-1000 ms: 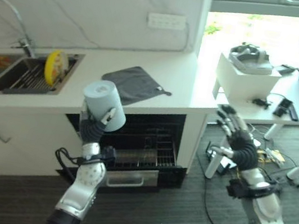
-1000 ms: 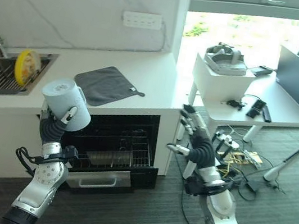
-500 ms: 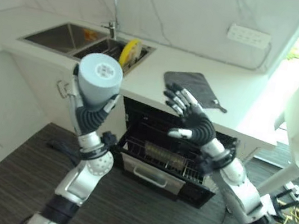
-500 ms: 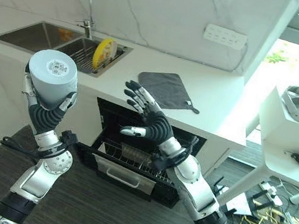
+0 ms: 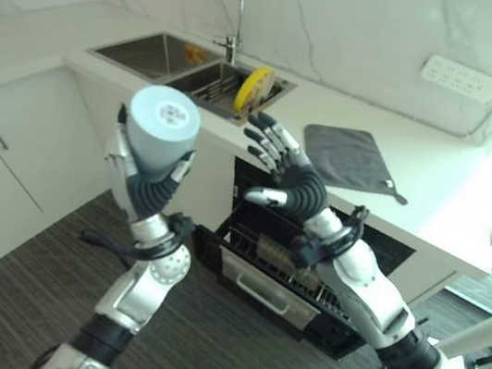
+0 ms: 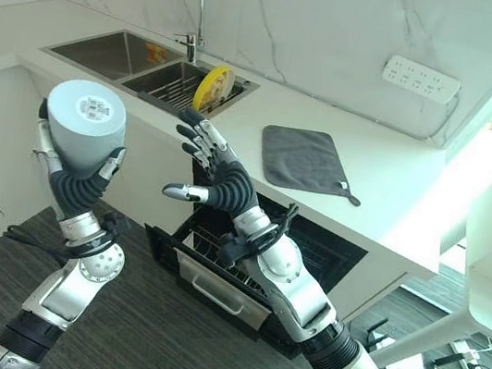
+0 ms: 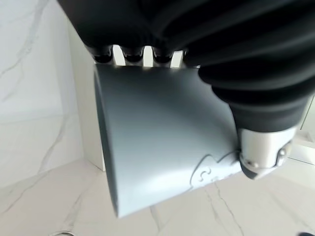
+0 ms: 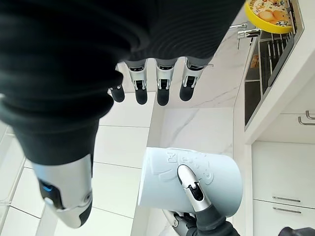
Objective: Place the dishes in the dishwasher.
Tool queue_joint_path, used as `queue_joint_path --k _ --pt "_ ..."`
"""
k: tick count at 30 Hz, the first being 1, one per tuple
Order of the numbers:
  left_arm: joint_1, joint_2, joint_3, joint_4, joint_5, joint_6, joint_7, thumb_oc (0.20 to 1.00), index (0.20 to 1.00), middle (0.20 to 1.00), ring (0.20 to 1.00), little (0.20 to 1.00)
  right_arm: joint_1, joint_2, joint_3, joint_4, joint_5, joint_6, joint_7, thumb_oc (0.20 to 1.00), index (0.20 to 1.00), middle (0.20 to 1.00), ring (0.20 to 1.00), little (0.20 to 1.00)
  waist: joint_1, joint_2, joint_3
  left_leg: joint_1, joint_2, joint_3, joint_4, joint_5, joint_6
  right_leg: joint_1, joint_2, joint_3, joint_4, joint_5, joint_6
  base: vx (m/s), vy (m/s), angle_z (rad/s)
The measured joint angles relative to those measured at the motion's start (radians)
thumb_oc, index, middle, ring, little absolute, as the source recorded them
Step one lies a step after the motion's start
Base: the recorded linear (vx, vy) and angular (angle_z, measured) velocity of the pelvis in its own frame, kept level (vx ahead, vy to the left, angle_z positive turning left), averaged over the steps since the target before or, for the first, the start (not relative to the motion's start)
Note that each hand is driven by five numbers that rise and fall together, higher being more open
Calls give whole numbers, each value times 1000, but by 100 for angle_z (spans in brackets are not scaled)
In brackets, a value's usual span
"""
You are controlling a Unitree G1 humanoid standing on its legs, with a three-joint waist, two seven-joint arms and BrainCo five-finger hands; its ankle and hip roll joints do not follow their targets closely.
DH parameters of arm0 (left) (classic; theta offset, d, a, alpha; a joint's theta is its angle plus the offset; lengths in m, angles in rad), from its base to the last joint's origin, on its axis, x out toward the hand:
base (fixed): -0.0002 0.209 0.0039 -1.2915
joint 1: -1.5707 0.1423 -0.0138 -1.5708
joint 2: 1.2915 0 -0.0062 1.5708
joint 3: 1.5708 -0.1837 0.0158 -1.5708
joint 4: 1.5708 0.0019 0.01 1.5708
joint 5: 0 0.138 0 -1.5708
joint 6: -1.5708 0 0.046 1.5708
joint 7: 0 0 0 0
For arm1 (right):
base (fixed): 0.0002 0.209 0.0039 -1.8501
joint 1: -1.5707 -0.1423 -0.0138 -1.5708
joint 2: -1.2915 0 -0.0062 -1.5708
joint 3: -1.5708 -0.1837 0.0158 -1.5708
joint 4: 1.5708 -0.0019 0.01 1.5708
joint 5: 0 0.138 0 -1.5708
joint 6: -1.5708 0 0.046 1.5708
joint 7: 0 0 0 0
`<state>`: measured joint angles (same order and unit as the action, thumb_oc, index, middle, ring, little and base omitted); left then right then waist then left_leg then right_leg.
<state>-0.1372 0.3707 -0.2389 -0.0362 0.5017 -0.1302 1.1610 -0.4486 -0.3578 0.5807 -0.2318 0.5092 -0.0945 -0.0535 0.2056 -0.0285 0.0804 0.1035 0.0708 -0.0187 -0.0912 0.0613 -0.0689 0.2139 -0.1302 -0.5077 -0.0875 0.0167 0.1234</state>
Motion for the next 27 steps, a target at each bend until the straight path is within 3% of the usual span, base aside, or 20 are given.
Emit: queue_joint_path --k 9,17,27 --pt "-14 4 -93 -4 3 -9 -75 200 200 200 200 200 -34 13 1 30 -16 26 -98 1000 1000 1000 1000 1000 -2 16 12 -1 0 -1 0 0 0 -1 0 -1 0 -1 -3 0 0 0" --pt "-89 6 -200 -4 30 -74 -141 200 200 200 200 200 -78 32 9 119 -16 27 -154 1000 1000 1000 1000 1000 -7 16 14 0 -1 0 0 0 0 -3 0 1 0 -2 -5 0 0 0" --pt "-110 9 -203 19 24 -96 -154 200 200 200 200 200 -80 75 10 184 31 23 -149 1000 1000 1000 1000 1000 -24 16 14 1 0 8 0 -1 0 -8 0 11 1 -2 -6 2 0 -1"
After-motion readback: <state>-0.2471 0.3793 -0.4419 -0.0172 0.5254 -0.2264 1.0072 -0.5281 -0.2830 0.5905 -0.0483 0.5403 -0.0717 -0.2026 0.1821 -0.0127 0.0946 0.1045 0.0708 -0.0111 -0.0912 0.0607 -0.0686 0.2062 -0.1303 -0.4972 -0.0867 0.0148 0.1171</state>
